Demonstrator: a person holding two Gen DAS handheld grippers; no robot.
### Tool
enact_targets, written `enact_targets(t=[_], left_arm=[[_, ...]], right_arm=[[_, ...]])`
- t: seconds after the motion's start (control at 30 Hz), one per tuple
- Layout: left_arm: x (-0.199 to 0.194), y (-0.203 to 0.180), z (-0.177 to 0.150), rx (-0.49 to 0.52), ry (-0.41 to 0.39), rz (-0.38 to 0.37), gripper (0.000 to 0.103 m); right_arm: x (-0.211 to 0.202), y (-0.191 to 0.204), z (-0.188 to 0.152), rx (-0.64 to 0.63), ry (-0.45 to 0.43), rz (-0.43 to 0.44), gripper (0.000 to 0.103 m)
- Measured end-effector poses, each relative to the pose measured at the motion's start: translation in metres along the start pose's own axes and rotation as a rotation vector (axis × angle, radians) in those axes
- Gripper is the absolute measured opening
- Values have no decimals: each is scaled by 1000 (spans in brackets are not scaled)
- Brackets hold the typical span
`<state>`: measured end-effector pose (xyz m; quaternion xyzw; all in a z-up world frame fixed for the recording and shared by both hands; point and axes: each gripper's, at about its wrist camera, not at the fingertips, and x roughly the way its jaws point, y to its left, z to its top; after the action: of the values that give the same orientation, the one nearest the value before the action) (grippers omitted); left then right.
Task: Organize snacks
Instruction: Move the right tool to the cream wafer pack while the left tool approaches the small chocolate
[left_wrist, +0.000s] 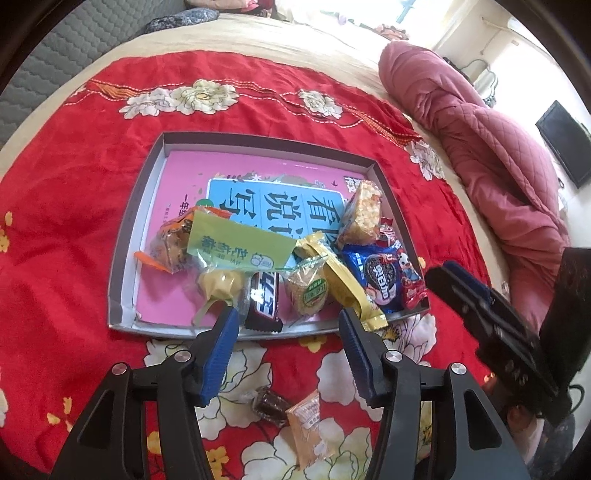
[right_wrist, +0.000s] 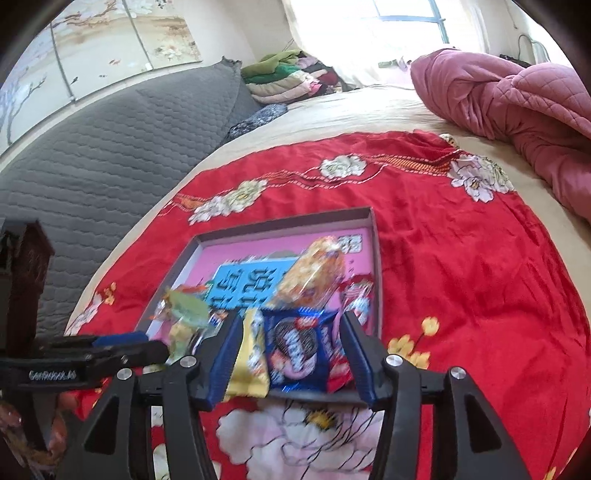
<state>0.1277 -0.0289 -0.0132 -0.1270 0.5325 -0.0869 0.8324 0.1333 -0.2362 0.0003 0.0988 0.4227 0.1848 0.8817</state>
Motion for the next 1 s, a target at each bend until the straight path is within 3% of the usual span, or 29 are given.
enact_targets(t=[0.4, 0.87, 0.97, 1.0], left_arm=[[0, 30, -34, -29, 74, 23, 58], [20, 46, -57, -100, 166, -42, 58], [26, 44, -60, -109, 184, -63, 58], [28, 43, -61, -111, 189, -69, 58]], right_arm=[[-1, 56, -62, -86, 213, 147, 55], [23, 89, -91, -212, 326, 151, 54], [30, 94, -98, -248, 348, 157, 46], [32, 96, -99, -266, 355, 150, 37]])
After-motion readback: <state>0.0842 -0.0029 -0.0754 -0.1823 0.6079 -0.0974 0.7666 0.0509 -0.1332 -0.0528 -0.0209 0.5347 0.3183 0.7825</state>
